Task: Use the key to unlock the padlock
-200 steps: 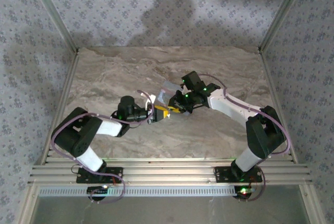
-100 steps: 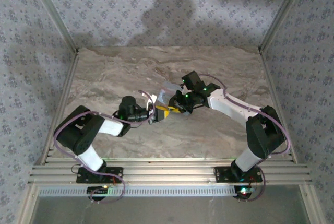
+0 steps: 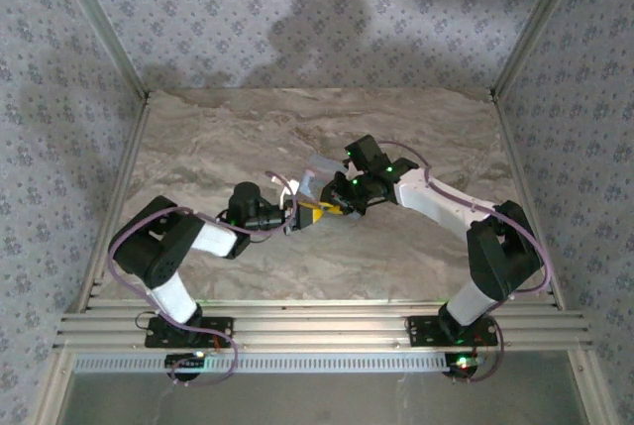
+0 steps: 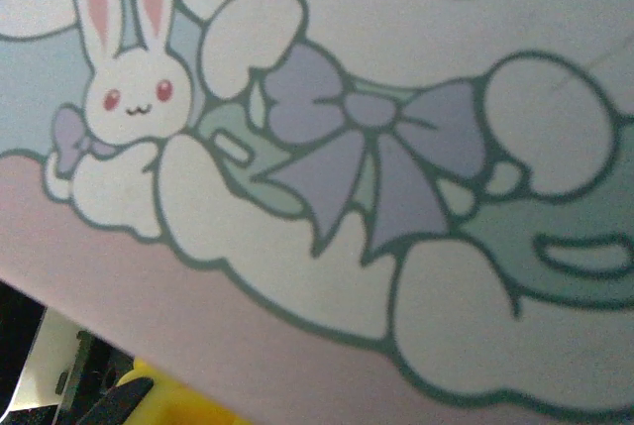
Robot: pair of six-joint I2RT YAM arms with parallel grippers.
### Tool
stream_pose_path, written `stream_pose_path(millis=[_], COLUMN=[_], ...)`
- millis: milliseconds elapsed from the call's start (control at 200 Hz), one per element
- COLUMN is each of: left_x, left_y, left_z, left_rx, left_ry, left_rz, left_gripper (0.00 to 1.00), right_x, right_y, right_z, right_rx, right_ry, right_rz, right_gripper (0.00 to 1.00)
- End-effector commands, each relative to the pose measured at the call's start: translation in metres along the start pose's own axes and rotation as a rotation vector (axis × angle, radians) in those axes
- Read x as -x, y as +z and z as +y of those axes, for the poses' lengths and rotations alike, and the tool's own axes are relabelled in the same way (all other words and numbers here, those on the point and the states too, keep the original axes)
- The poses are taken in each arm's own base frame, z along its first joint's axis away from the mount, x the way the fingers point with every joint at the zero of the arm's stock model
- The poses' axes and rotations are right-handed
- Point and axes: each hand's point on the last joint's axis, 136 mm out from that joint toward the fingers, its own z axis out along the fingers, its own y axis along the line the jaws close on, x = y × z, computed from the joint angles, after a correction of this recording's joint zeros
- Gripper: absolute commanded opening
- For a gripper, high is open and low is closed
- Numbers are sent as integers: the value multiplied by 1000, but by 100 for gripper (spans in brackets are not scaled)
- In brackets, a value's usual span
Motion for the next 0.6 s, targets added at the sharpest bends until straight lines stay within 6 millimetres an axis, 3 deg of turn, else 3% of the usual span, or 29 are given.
stream_pose_path(millis=[0, 110, 310, 595], left_x=[10, 16, 44, 69], left_y=[4, 3, 3, 10], left_z=[-11, -15, -35, -57], left_rx=[-46, -54, -107, -188], left_ry=[45, 59, 81, 55], left_rz=[-22, -46, -128, -214], left_gripper=[0, 0, 0, 0], right_x=[2, 1, -4, -15], right_y=[-11, -9, 4, 20], right_z=[14, 13, 4, 6], right_rx=[54, 53, 54, 74], right_ry=[-29, -22, 17, 32], right_rz=[-20, -21, -29, -1], right_gripper=[0, 0, 0, 0])
